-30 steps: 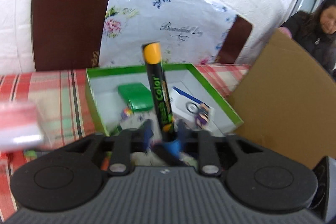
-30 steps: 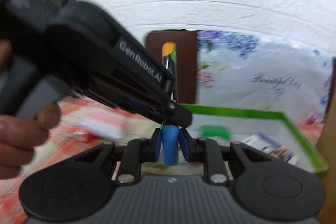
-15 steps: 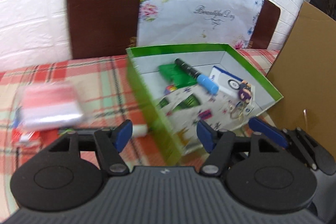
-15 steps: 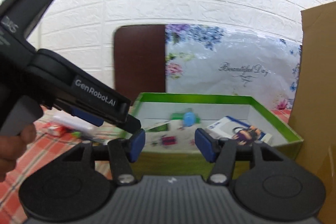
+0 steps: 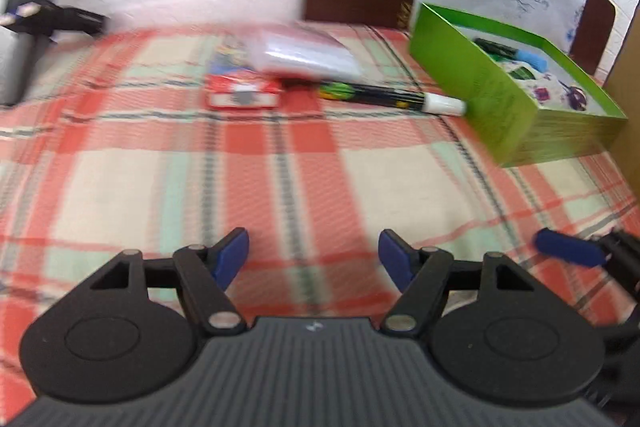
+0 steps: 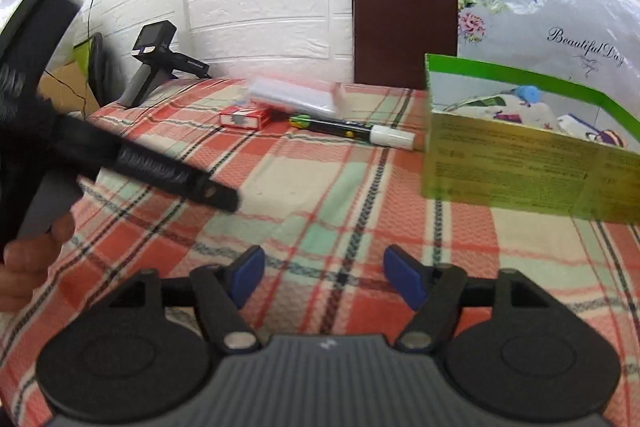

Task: Organize objects

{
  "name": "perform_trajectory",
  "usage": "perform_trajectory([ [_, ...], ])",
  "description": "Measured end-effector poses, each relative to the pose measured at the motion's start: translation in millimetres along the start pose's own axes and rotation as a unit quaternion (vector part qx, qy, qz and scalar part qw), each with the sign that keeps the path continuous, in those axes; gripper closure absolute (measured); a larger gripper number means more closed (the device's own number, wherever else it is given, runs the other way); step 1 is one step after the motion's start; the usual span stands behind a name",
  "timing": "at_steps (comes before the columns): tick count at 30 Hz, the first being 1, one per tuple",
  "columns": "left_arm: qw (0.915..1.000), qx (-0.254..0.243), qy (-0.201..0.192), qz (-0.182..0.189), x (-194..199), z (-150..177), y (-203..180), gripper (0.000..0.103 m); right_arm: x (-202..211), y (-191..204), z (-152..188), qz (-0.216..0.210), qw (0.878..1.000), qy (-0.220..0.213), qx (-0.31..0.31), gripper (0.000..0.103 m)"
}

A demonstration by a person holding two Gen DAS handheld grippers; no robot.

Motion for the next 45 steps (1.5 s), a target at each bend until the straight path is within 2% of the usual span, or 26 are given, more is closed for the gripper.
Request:
perform_trajectory([
  [3,0.9998,0.003,-0.015,-0.008,12,11,15,0.027,0,1,1,0.001,1.0,0.006,-0.011,0.032],
  [8,0.9984,-0.029,-0.043,-0.023,29,32,17,0.022,1,13,5,-0.004,1.0,0.011,-0.002,0.028],
  [11,0.9983,-0.027,-0.046,-0.022,31,33,23,0.022,0,25,3,-0.01,1.0,0.012,0.017,0.028],
  [14,0.9974,-0.009,-0.053,-0.049,29,26,42,0.022,-4,33,-1,-0.019,0.999,0.015,0.03,0.028],
  [17,0.9954,0.007,-0.064,-0.07,28,18,67,0.021,-14,42,-10,-0.026,0.998,0.016,0.049,0.029],
  [19,0.9936,0.014,-0.075,-0.083,26,13,83,0.017,-23,46,-17,-0.029,0.997,0.013,0.065,0.029],
  [24,0.9914,0.042,-0.099,-0.075,23,8,102,0.009,-53,42,-56,-0.012,0.997,-0.009,0.078,0.03],
  [28,0.9913,0.026,-0.104,-0.076,21,10,96,0.008,-87,20,-105,-0.01,0.999,-0.022,0.034,0.029],
  [31,0.9913,0.041,-0.109,-0.061,24,9,101,0.008,-125,-3,-135,-0.032,0.999,-0.017,-0.036,0.013],
  [34,0.9912,0.05,-0.112,-0.049,24,9,103,0.006,-166,-22,-149,-0.064,0.991,0.008,-0.115,0.007],
  [35,0.9913,0.051,-0.112,-0.046,24,9,104,0.006,-180,-25,-150,-0.078,0.987,0.022,-0.137,0.002],
  [37,0.9915,0.053,-0.112,-0.041,24,8,104,0.004,-202,-27,-150,-0.101,0.978,0.039,-0.176,0.0],
  [41,0.9914,0.059,-0.112,-0.034,24,8,105,0.004,-215,-23,-154,-0.092,0.981,0.042,-0.164,0.0],
  [42,0.9914,0.059,-0.113,-0.033,24,8,105,0.004,-215,-18,-154,-0.099,0.982,0.053,-0.154,0.006],
  [45,0.9913,0.061,-0.113,-0.03,25,7,105,0.004,-201,3,-152,-0.113,0.986,0.061,-0.103,0.008],
])
Point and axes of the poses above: each gripper's, at about its wrist camera, not at the fingertips, and x roughly against the way its jaws point, y to its left, z to its underside, the point moved 6 cm from there along -x, roughly the way its jaws point, and after that the axes turned 9 degrees about x, right-handed, at the moved point
